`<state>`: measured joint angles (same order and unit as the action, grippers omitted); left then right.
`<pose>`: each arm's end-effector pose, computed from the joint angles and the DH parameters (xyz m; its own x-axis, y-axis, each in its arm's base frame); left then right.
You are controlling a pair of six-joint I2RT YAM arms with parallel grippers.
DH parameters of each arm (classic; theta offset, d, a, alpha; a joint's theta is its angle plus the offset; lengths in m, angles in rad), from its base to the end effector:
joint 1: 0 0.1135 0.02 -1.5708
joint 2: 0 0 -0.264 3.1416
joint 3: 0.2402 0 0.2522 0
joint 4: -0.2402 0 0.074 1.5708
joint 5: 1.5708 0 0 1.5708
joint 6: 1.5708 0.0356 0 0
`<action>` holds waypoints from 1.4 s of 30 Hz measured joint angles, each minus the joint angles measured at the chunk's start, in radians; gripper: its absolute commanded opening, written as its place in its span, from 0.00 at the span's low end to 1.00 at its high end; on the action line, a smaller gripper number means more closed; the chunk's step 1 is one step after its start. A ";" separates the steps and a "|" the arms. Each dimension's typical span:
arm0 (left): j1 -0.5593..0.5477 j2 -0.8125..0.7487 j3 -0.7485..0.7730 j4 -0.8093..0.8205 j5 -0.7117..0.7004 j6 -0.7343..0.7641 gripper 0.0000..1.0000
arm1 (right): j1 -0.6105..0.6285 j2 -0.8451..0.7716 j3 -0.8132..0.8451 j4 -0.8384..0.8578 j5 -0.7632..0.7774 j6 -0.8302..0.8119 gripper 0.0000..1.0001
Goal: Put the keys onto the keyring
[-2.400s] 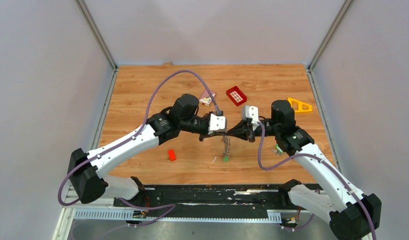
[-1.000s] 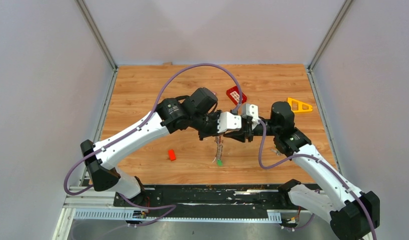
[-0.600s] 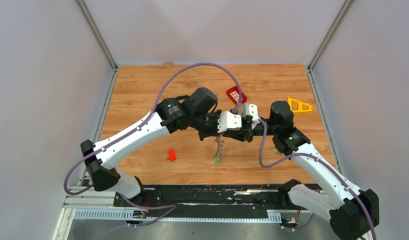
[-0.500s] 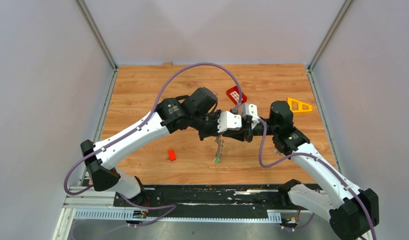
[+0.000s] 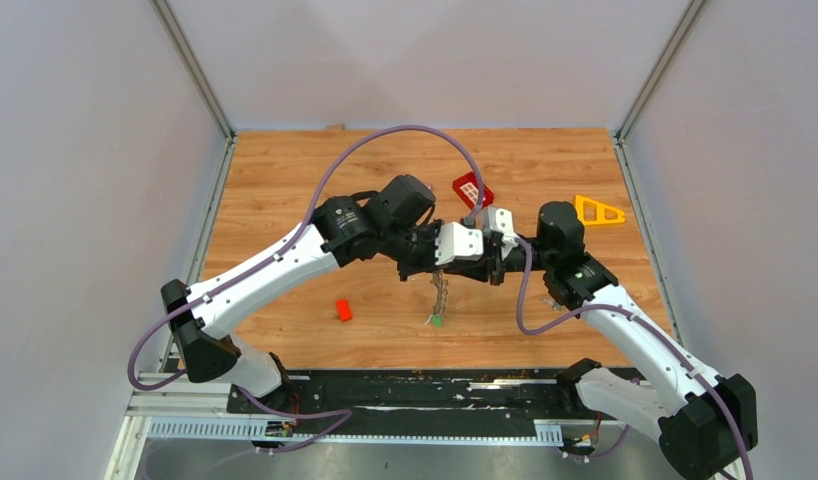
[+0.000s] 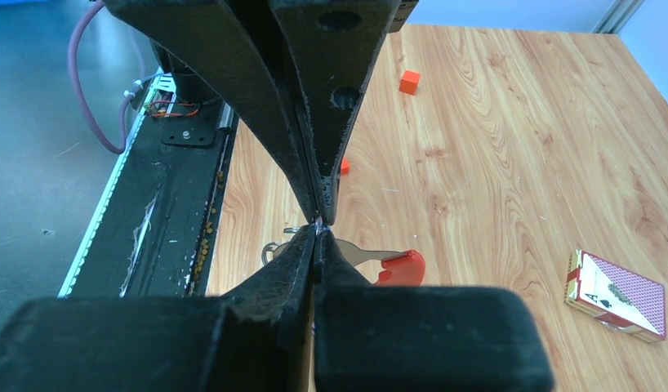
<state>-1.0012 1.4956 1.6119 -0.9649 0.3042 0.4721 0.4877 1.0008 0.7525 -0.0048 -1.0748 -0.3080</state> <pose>0.1571 -0.2650 0.3838 0.0535 0.7209 -0.6909 0.9947 0.0224 0.1004 0.1777 0.1297 0.3109 0.0848 -0.1183 -0.9893 -0.9964 -0.0151 -0.0836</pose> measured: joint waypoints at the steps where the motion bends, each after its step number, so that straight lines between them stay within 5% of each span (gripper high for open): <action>1: 0.000 0.000 -0.003 0.003 0.001 0.000 0.10 | 0.000 0.000 0.000 -0.002 0.000 -0.001 0.00; 7: 0.019 -0.073 -0.112 0.125 0.043 0.008 0.35 | -0.016 -0.001 0.006 -0.002 -0.006 0.018 0.00; 17: 0.204 -0.350 -0.377 0.484 0.262 -0.042 0.41 | -0.065 -0.001 0.029 0.212 -0.063 0.239 0.00; 24: 0.204 -0.352 -0.466 0.676 0.396 -0.137 0.42 | -0.083 0.000 -0.008 0.447 -0.078 0.431 0.00; 31: 0.204 -0.326 -0.493 0.763 0.449 -0.202 0.36 | -0.084 0.019 -0.041 0.562 -0.079 0.534 0.00; 42: 0.204 -0.315 -0.493 0.799 0.457 -0.219 0.11 | -0.084 0.022 -0.052 0.593 -0.081 0.568 0.00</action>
<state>-0.7967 1.1805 1.1187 -0.1658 0.7616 0.2531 0.4042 1.0225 0.7006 0.5884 -1.1561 0.2600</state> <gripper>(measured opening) 0.164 0.011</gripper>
